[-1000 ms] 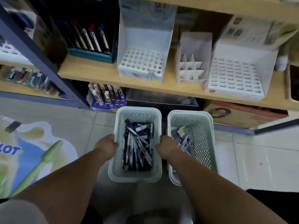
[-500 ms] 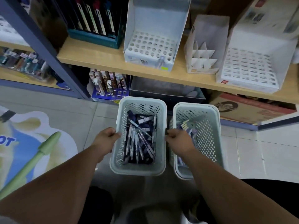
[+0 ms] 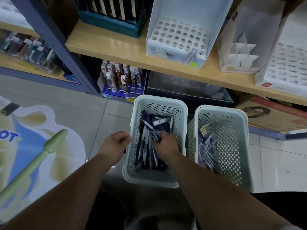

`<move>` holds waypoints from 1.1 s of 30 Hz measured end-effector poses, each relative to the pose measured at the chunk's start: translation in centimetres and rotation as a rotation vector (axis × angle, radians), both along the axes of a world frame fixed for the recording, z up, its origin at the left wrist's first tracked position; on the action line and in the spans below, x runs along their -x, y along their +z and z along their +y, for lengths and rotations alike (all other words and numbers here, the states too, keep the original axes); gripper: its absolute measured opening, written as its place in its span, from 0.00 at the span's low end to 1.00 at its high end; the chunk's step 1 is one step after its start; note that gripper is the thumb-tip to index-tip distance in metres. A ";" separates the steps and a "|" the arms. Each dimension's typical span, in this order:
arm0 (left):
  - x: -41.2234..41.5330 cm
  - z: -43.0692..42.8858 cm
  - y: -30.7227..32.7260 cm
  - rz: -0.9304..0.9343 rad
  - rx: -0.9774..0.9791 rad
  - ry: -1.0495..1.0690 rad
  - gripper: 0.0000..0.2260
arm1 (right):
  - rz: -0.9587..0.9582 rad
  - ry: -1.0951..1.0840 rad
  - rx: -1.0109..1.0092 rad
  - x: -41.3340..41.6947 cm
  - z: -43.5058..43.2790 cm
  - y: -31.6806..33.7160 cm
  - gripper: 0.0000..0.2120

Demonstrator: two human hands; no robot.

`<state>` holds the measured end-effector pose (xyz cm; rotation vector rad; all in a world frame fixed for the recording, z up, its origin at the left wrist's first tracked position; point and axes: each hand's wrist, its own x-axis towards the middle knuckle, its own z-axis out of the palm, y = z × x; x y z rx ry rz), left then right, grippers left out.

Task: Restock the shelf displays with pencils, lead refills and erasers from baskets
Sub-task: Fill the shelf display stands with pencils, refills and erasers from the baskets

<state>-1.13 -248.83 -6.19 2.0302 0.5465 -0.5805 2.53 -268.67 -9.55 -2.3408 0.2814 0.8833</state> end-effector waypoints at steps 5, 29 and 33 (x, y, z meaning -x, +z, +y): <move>0.1 0.8 -0.9 0.026 0.070 0.007 0.12 | 0.007 -0.134 0.119 0.1 1.9 -3.1 0.43; 0.1 0.9 -1.8 -0.009 0.117 -0.025 0.12 | -0.026 -0.082 0.011 -0.2 4.8 -4.5 0.21; 0.1 0.8 -1.6 -0.009 0.107 -0.041 0.12 | -0.007 -0.115 -0.069 -0.2 4.4 -4.2 0.15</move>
